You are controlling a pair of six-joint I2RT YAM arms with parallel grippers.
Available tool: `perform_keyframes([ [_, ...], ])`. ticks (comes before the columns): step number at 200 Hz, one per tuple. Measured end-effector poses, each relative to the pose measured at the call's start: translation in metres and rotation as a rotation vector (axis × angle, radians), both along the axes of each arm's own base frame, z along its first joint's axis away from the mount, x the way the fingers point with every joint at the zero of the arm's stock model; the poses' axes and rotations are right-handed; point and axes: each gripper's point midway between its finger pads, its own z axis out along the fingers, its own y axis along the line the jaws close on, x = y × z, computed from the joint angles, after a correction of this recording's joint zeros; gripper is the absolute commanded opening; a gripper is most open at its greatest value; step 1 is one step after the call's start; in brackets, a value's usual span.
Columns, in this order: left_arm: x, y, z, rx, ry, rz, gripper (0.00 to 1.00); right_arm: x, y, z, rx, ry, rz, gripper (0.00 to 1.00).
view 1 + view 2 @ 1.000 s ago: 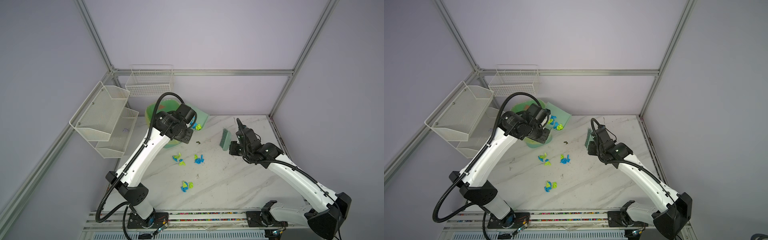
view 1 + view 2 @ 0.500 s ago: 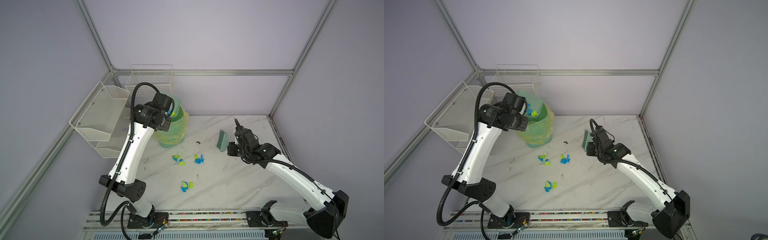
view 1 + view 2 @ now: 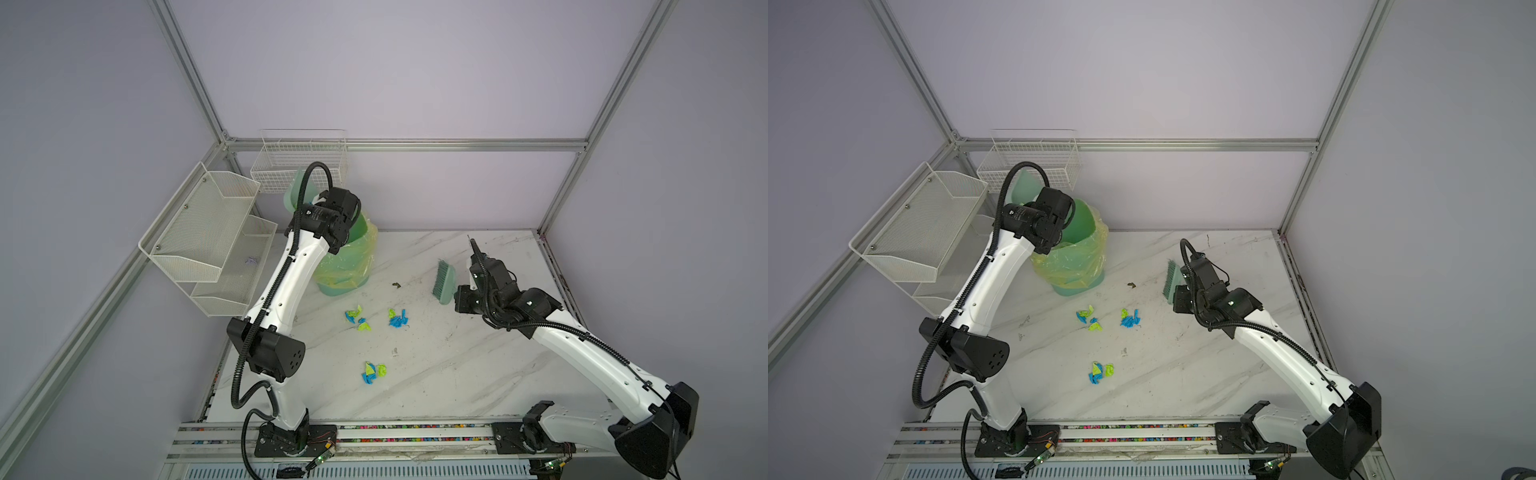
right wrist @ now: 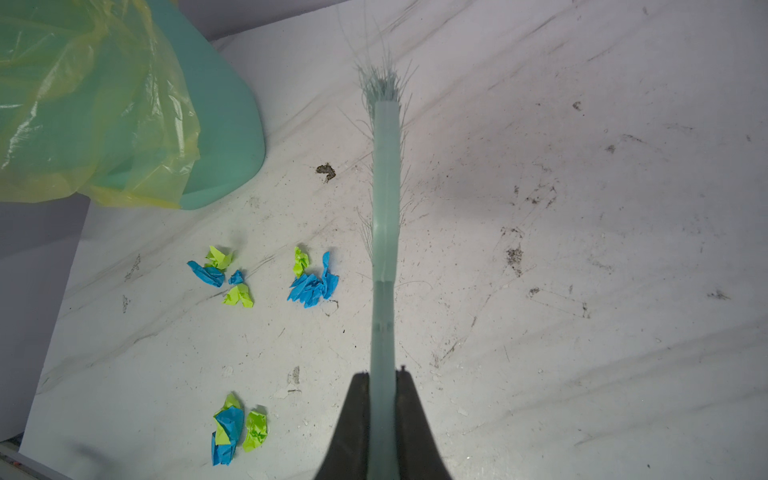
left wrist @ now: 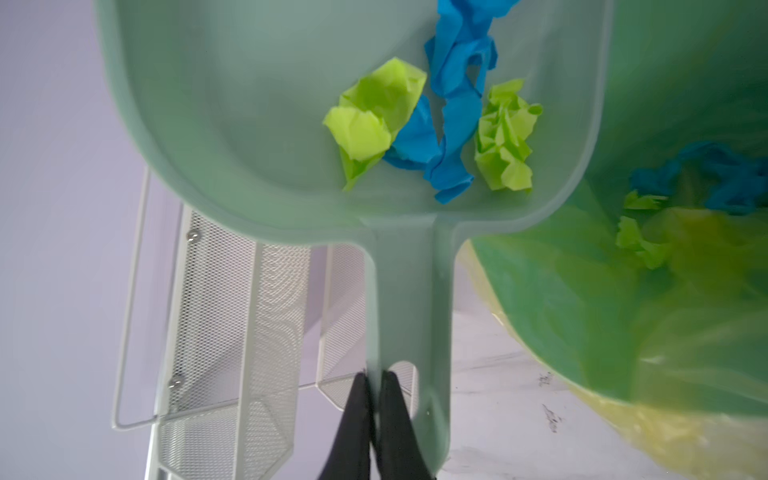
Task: Sweep away the paper scraps from the table
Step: 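Tilt the dustpan over the green bin with the left gripper to empty it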
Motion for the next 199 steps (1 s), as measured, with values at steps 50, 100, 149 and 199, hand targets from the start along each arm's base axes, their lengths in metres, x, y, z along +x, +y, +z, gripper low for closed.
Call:
perform_keyframes([
  [50, 0.007, -0.005, -0.024, 0.232, 0.082, 0.002, 0.0, -0.002, -0.001, 0.005, 0.011, -0.014, 0.003, 0.0],
  [100, 0.013, -0.009, -0.037, 0.325, 0.125, -0.019, 0.0, -0.004, -0.001, 0.013, 0.045, -0.05, 0.009, 0.0],
  [149, 0.003, -0.004, -0.011, 0.319, 0.052, -0.003, 0.0, -0.006, -0.001, 0.013, 0.05, -0.052, 0.012, 0.0],
  [199, -0.002, -0.003, -0.003, 0.296, 0.028, -0.012, 0.0, -0.007, -0.001, 0.02, 0.067, -0.071, 0.015, 0.0],
])
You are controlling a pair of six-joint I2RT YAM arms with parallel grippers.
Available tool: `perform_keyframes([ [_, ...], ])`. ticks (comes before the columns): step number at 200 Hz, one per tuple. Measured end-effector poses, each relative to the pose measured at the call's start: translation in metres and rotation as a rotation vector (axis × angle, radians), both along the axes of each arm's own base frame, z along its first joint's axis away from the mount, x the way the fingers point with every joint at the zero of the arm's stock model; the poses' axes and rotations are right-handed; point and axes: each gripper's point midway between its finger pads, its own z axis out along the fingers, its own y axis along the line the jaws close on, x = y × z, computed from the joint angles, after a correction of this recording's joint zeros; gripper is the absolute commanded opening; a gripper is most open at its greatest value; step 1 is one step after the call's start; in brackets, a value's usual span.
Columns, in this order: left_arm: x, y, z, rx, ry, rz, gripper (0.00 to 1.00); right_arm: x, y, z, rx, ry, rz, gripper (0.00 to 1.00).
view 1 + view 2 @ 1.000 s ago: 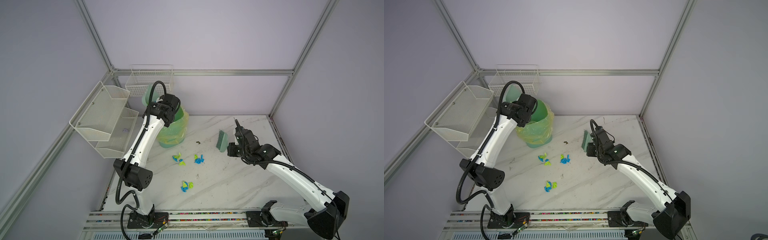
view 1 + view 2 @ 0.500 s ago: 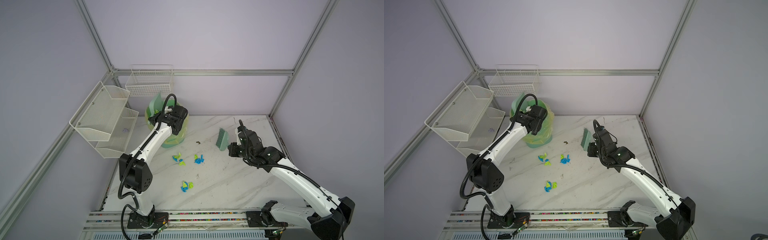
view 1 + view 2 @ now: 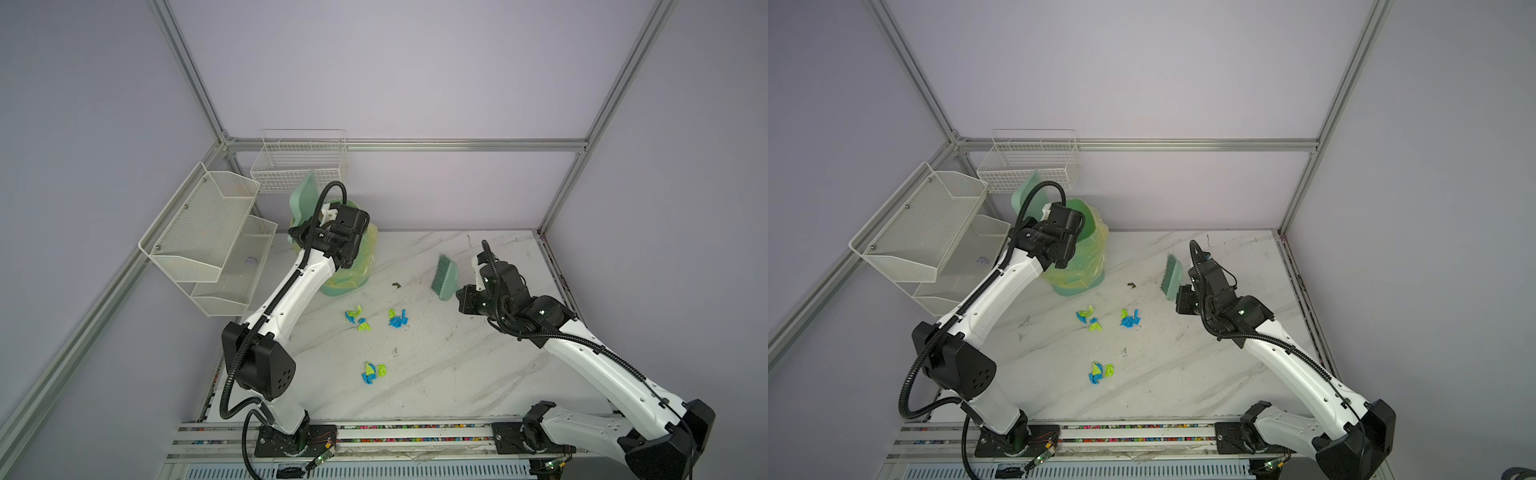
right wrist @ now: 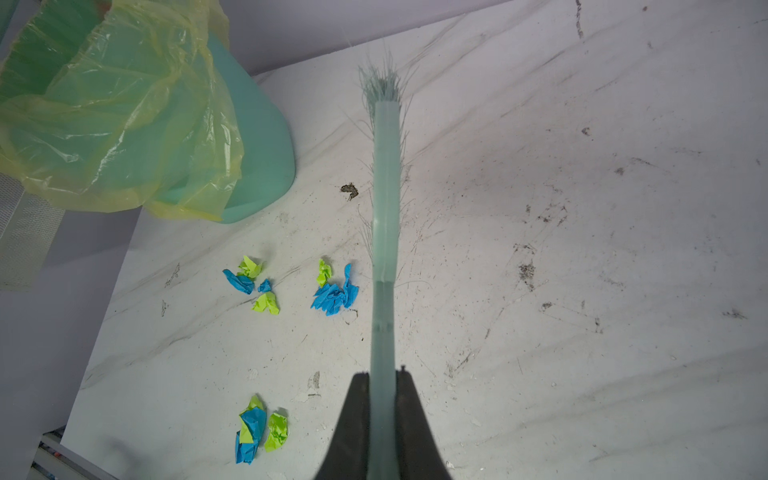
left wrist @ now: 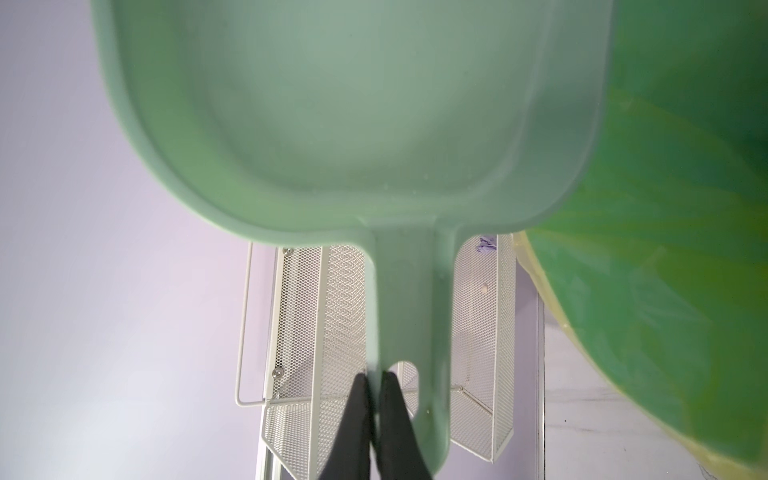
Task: Sweep away the paper scraps from the table
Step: 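Tilt the dustpan over the green bin with the left gripper to empty it, then lower the empty dustpan back to the table near the scraps with the left gripper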
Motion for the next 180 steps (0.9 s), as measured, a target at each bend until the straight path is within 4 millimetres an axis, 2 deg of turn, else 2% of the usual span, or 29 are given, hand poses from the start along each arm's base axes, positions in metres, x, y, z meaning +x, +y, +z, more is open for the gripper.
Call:
perform_keyframes([
  [25, -0.001, -0.002, -0.006, -0.056, -0.001, -0.027, 0.0, -0.001, 0.001, 0.0, 0.006, 0.004, 0.008, 0.0],
  [69, -0.008, -0.015, -0.043, -0.253, 0.071, -0.085, 0.0, -0.004, 0.009, -0.005, 0.026, 0.027, 0.049, 0.0],
  [93, -0.013, -0.022, -0.052, -0.353, 0.092, -0.104, 0.0, -0.003, 0.016, -0.009, 0.036, 0.041, 0.073, 0.0],
  [117, -0.02, -0.026, -0.047, -0.433, 0.077, -0.123, 0.0, -0.001, 0.022, -0.01, 0.053, 0.046, 0.093, 0.0],
  [158, -0.03, -0.038, -0.014, -0.599, -0.01, -0.194, 0.0, 0.005, 0.036, -0.023, 0.065, 0.078, 0.124, 0.0],
  [180, -0.038, -0.047, -0.01, -0.69, -0.019, -0.233, 0.0, 0.008, 0.04, -0.03, 0.062, 0.095, 0.131, 0.0],
])
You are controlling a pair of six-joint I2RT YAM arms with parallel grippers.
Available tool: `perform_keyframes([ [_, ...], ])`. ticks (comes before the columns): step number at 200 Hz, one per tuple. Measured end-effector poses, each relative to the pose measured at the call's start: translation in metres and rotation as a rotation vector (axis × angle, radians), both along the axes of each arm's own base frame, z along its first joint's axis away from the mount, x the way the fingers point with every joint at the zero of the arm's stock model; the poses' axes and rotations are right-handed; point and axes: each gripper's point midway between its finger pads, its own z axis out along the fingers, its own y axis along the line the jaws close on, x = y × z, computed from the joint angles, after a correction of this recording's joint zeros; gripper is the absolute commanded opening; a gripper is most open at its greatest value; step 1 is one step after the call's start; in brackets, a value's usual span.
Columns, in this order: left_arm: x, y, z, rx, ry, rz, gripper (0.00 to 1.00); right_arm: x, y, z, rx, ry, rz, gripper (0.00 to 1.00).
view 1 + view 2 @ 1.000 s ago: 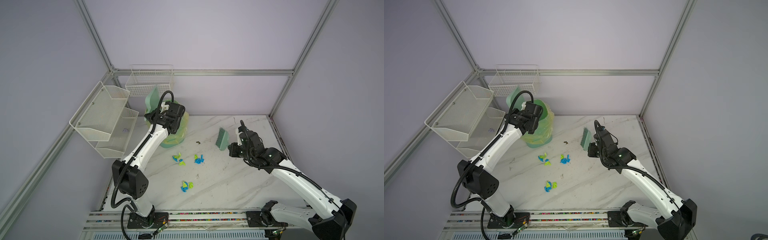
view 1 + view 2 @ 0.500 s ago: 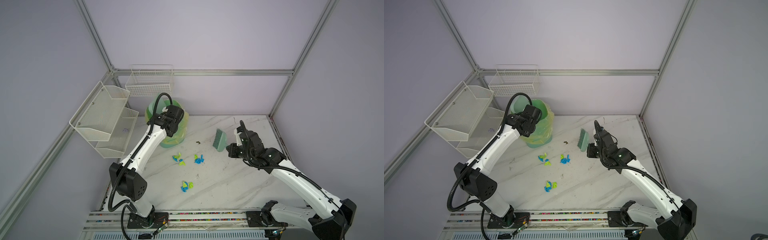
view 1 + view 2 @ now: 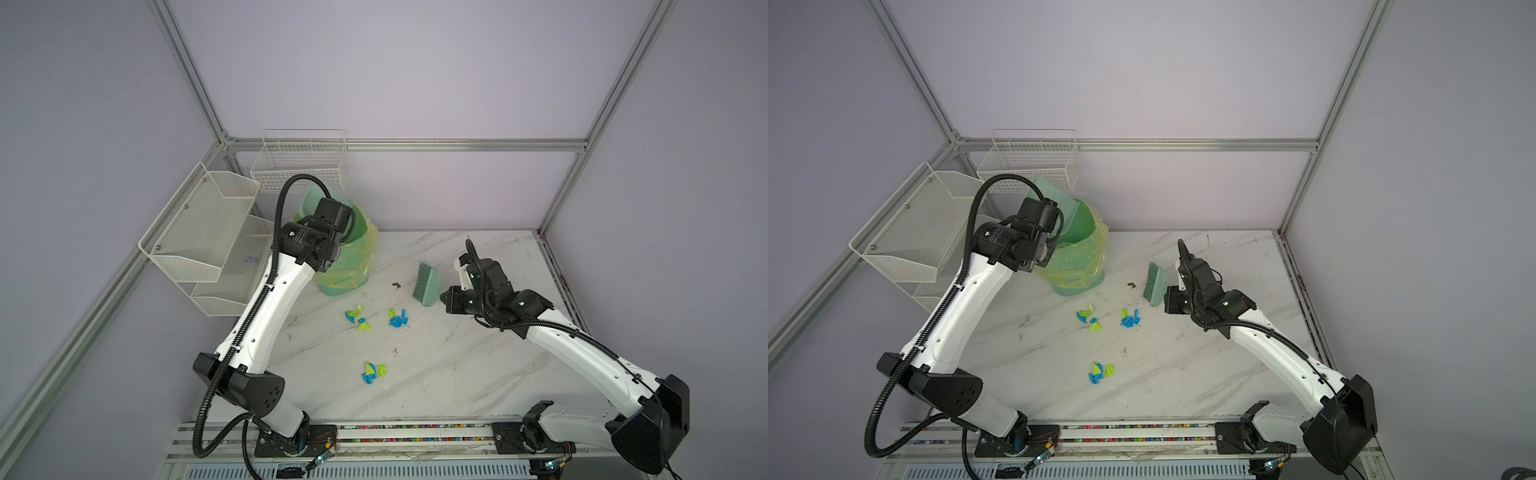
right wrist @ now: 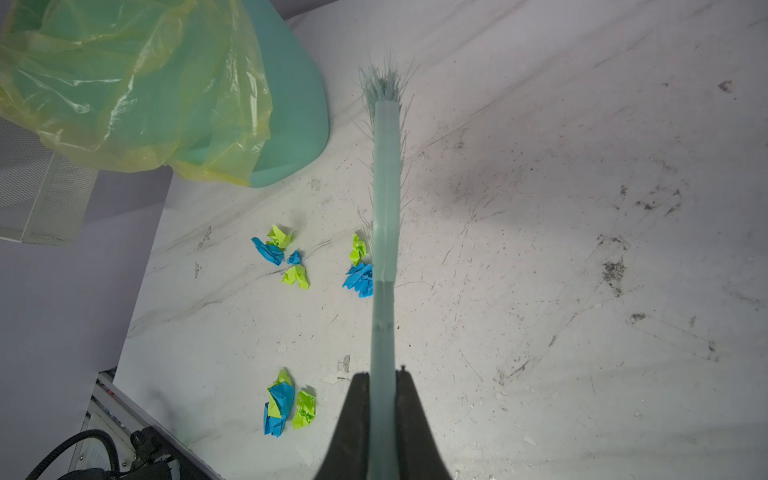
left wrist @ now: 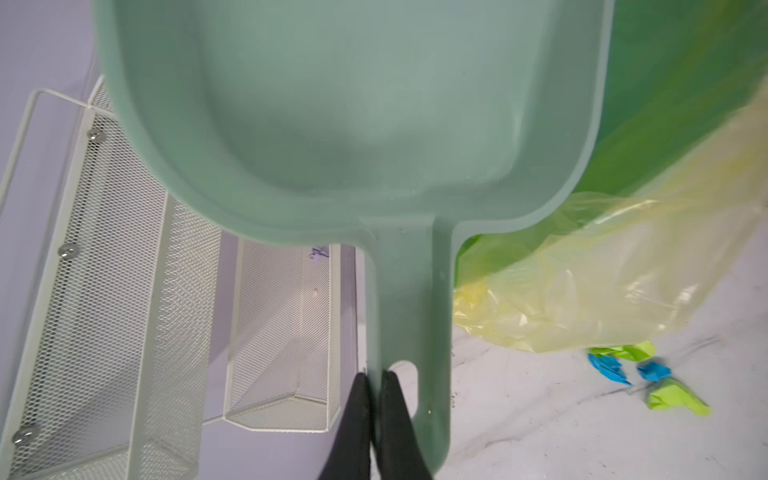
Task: Sweep away the paper scraps from the table
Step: 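Lower the empty dustpan back to the table near the scraps with the left gripper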
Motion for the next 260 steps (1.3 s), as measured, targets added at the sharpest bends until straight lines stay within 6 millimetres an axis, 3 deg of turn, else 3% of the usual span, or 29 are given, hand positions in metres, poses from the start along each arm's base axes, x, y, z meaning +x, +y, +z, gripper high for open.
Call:
perform_keyframes([
  [64, -0.026, -0.033, -0.002, -0.227, 0.043, -0.12, 0.0, 0.006, 0.002, -0.004, -0.017, 0.009, -0.008, 0.0],
  [99, -0.054, -0.063, -0.006, -0.316, 0.082, -0.228, 0.0, 0.007, -0.003, -0.006, -0.049, 0.007, -0.018, 0.0],
  [127, -0.074, -0.089, -0.043, -0.382, 0.218, -0.29, 0.0, 0.008, -0.006, -0.007, -0.07, 0.005, -0.029, 0.0],
  [162, -0.094, -0.099, -0.095, -0.435, 0.384, -0.272, 0.0, 0.007, -0.011, -0.012, -0.1, 0.014, -0.037, 0.0],
  [215, -0.118, -0.116, -0.127, -0.57, 0.453, -0.273, 0.0, 0.006, -0.016, -0.018, -0.14, 0.023, -0.038, 0.0],
  [260, -0.138, -0.117, -0.171, -0.576, 0.564, -0.217, 0.0, 0.004, -0.025, -0.029, -0.205, 0.044, -0.038, 0.0],
])
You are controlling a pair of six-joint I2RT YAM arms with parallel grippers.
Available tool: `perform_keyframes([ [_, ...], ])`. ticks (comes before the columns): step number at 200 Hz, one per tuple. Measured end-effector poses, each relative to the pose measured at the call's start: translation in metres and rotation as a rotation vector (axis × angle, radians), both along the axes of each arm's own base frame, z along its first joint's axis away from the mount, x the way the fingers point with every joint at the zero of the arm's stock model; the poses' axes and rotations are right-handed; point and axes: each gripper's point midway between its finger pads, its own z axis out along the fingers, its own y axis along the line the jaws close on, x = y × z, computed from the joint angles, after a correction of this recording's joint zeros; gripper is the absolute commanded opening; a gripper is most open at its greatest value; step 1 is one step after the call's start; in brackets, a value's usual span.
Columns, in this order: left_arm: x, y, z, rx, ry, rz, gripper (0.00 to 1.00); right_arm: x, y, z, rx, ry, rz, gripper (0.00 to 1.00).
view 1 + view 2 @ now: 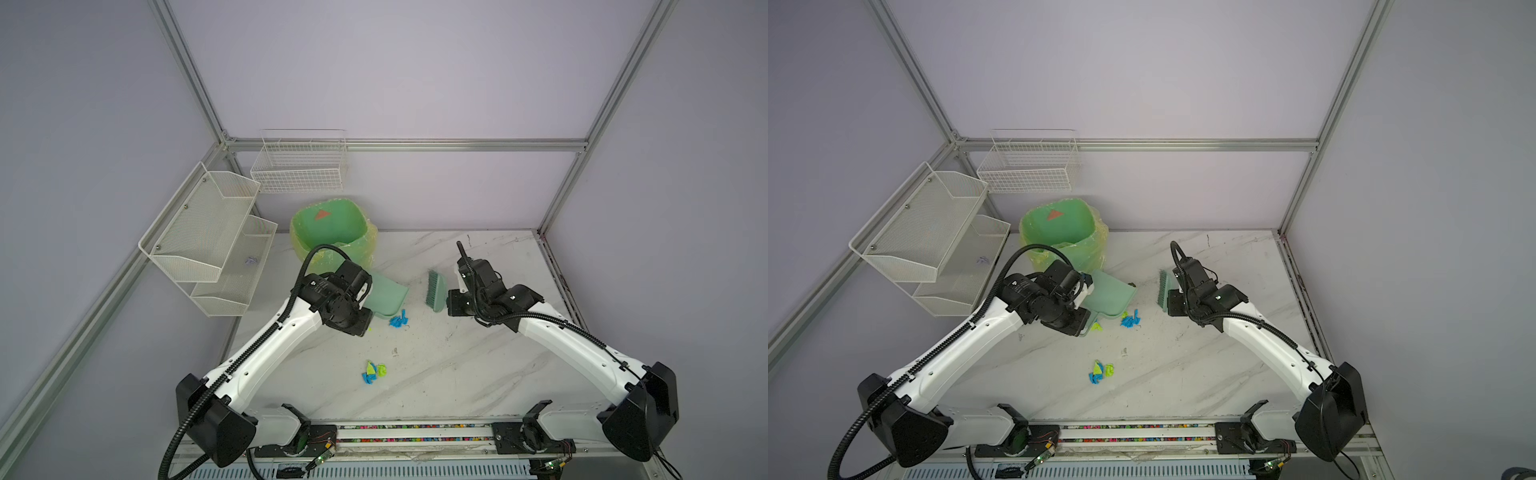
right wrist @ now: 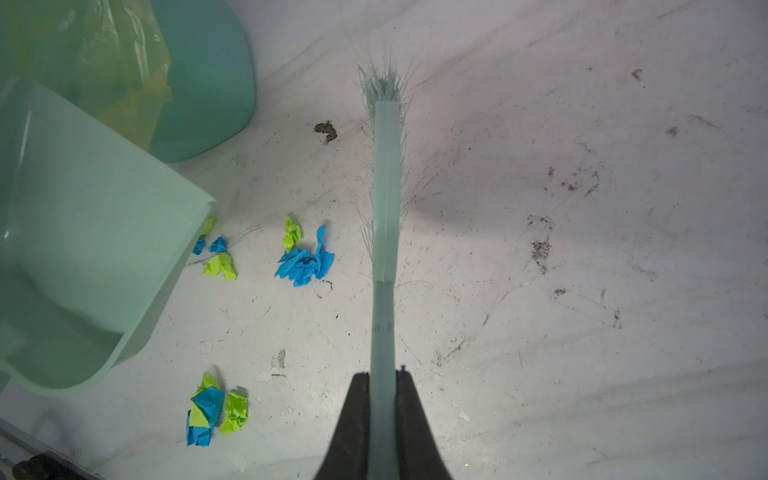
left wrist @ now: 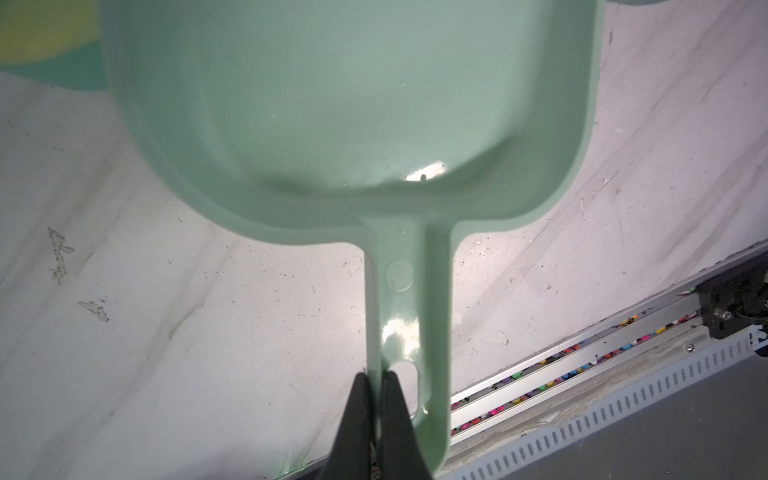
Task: Sweep away the paper scraps from the table
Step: 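Lower the empty dustpan back to the table near the scraps with the left gripper, then sweep remaining scraps into the dustpan with the right gripper's brush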
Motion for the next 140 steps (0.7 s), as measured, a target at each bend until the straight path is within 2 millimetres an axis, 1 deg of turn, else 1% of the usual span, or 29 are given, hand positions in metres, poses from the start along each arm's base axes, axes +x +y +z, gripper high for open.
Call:
perform_keyframes([
  [31, -0.014, 0.009, -0.023, 0.025, 0.051, 0.037, 0.0, 0.0, -0.001, -0.004, -0.022, 0.009, 0.008, 0.0],
  [67, -0.023, 0.015, -0.042, 0.041, 0.093, 0.079, 0.0, 0.0, -0.001, -0.012, -0.045, 0.031, 0.017, 0.0],
  [111, -0.021, 0.012, -0.048, 0.023, 0.092, 0.116, 0.0, 0.005, 0.003, -0.007, -0.051, 0.027, 0.027, 0.0],
  [140, -0.028, 0.003, -0.048, -0.001, 0.115, 0.104, 0.0, 0.008, 0.003, -0.008, -0.073, 0.032, 0.034, 0.0],
])
